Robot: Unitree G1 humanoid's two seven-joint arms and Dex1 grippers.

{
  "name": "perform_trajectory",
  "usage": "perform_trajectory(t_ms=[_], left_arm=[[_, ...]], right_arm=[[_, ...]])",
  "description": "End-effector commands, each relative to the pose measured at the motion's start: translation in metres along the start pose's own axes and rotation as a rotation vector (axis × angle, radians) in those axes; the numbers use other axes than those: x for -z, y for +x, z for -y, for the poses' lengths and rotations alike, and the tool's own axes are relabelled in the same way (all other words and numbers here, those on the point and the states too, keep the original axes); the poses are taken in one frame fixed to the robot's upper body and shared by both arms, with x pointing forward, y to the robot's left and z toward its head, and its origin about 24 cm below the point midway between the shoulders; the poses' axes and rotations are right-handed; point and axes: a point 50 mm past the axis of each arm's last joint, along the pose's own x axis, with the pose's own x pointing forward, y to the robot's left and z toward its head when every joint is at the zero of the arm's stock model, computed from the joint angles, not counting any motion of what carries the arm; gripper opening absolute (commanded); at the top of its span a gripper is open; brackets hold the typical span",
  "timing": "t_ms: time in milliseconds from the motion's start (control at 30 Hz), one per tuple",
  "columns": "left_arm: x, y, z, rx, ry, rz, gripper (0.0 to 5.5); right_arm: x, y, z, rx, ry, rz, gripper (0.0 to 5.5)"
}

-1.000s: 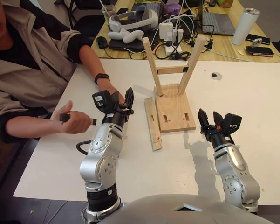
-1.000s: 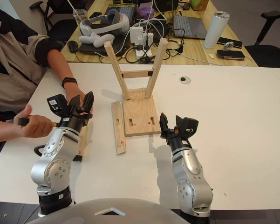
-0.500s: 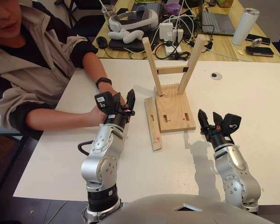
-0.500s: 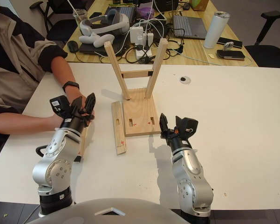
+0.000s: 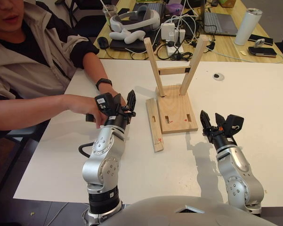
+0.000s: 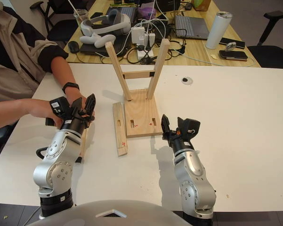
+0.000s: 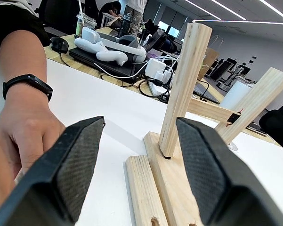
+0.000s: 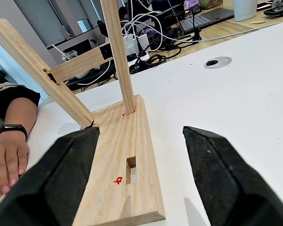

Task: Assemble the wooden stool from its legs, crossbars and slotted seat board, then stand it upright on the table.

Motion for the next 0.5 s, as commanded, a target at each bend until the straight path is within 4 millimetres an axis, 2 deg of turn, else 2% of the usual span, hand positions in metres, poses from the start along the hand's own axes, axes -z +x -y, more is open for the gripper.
perform_trajectory(t_ms=[33,500], left_arm=[[0.0037,0.0011,-0.0021,-0.01,0.023,-0.024,2.83],[0.0055,0.0005,-0.0037,-0.029,0.027,-0.024,2.83]], right_arm=[[-0.0024,0.0014,-0.0013,-0.001,0.005,0.004,3.28],[-0.0027,0.002,0.0006,-0.001,-0.002,-0.001,3.28]])
